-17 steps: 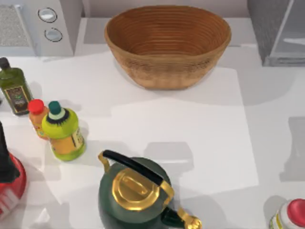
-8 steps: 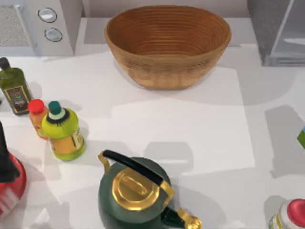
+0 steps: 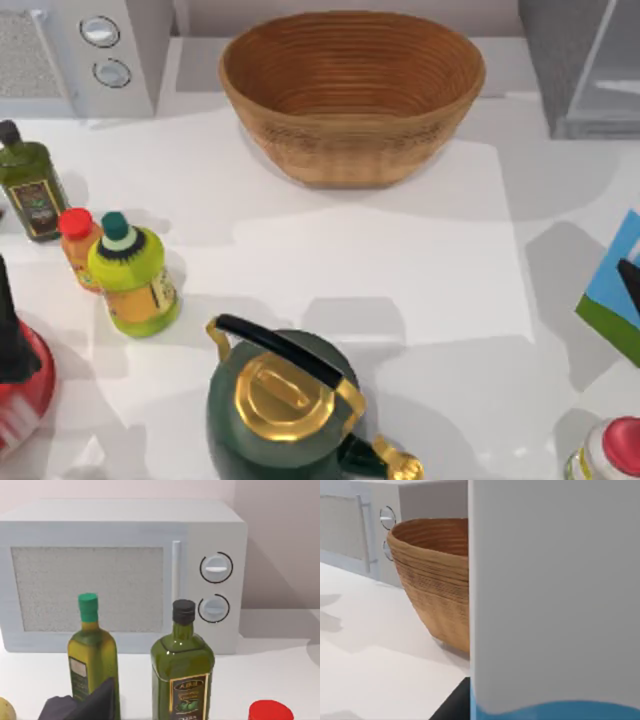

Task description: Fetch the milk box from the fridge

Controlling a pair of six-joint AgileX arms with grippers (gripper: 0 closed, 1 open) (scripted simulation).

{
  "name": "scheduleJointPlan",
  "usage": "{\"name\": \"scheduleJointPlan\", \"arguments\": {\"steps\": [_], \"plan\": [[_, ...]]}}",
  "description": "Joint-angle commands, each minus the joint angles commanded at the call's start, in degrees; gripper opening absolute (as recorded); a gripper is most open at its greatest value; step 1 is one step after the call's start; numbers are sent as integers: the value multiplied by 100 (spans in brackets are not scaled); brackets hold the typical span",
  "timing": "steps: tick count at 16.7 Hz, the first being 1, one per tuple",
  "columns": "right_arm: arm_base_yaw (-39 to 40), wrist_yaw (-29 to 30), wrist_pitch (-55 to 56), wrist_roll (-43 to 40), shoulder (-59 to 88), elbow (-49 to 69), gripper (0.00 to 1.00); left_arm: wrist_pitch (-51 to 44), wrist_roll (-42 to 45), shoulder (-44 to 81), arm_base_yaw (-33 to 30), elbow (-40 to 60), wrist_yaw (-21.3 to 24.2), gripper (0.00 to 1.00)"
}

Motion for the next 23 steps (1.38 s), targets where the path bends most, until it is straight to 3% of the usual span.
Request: {"name": "scheduleJointPlan", "arguments": {"steps": [5, 11, 23], "plan": [[-176, -825, 1072, 14, 1068, 20, 0, 0, 0, 0, 0, 0, 0, 100], [-156, -857, 1115, 23, 1117, 0, 0, 0, 0, 0, 0, 0, 0, 100], [1074, 428, 3129, -25, 3850, 677, 0, 0, 0, 0, 0, 0, 0, 100]]}}
